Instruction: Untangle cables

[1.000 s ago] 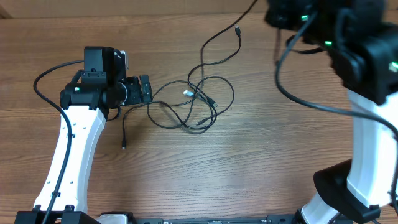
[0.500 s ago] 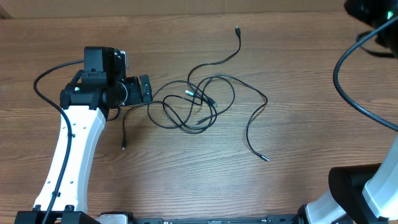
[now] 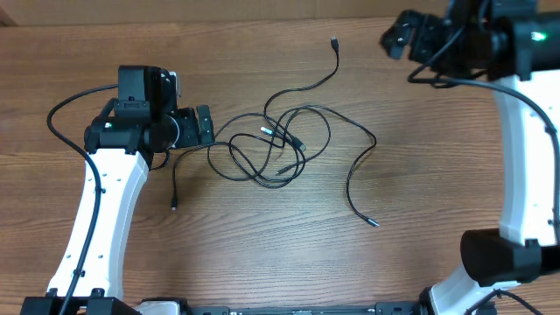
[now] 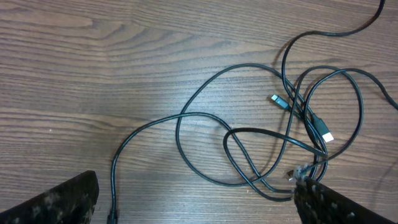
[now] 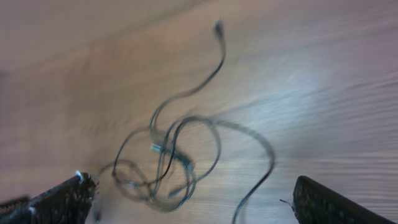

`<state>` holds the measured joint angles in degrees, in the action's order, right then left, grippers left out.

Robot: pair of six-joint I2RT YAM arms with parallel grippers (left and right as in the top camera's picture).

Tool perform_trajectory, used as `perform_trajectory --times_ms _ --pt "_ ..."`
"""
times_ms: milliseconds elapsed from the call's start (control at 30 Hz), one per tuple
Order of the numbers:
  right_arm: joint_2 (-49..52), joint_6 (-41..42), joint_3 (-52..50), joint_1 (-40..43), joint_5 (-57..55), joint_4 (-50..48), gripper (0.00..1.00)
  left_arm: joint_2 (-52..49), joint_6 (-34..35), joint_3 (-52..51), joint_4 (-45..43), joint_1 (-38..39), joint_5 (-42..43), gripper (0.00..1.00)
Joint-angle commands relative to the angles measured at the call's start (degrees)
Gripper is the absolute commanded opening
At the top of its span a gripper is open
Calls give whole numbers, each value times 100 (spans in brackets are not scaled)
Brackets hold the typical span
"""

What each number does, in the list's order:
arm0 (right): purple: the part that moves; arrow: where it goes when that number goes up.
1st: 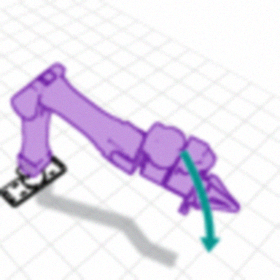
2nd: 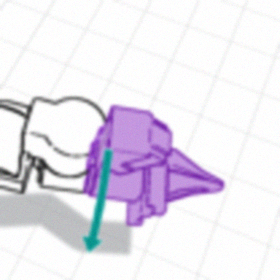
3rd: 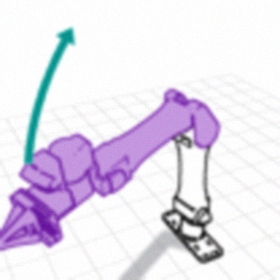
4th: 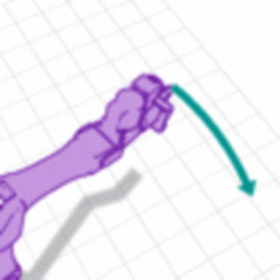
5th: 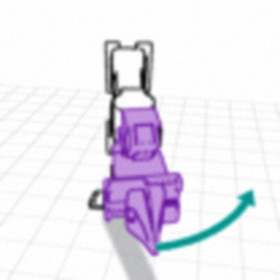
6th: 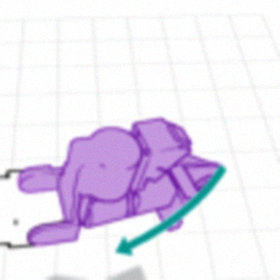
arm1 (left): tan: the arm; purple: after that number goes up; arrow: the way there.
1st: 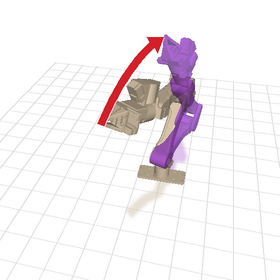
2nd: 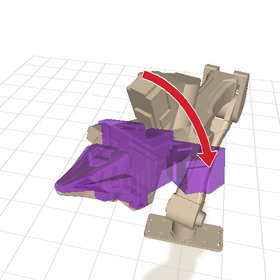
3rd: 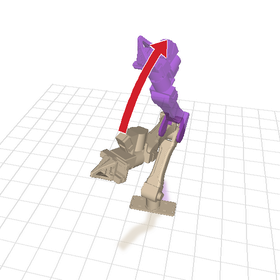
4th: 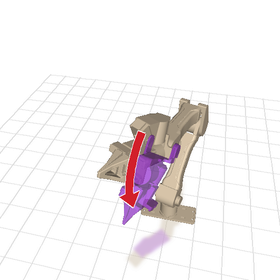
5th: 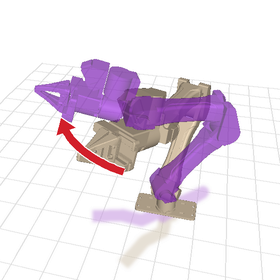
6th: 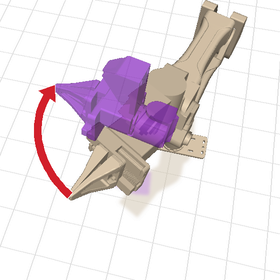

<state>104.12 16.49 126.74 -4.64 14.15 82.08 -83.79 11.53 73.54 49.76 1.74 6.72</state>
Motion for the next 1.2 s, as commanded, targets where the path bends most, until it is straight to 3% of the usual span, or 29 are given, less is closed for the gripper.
perform_trajectory --times_ms 0,100,267,467,600,767,900,1000,1100,1167 --pt "-35 -24 -1198 -17 2127 -1027 100 63 -127 48 -9 -22 35 99" --pt "-35 164 -2297 -87 2951 -1971 100 63 -125 48 -9 -22 35 100" --pt "-35 1141 -3530 -358 2966 -2992 100 63 -125 48 -9 -22 37 100" --pt "-35 2004 -4159 -997 2927 -3668 100 63 -125 48 -9 -22 35 100" --pt "-35 3117 -4218 -1733 1740 -3871 99 63 -125 48 -9 -22 35 100" --pt "-35 5582 -4297 -2492 354 -3873 93 63 -125 48 -9 -22 35 100" --pt "-35 7569 -4618 -2870 -155 -3941 98 63 -125 48 -9 -22 37 100" --pt "-26 8174 -4793 -3018 -426 -4063 98 63 -127 48 -9 -22 35 100" --pt "-24 8277 -4983 -3067 -608 -4538 98 63 -125 48 -9 -22 37 100" --pt "52 8275 -5029 -3067 -538 -4966 89 63 -127 48 -9 -22 35 100"
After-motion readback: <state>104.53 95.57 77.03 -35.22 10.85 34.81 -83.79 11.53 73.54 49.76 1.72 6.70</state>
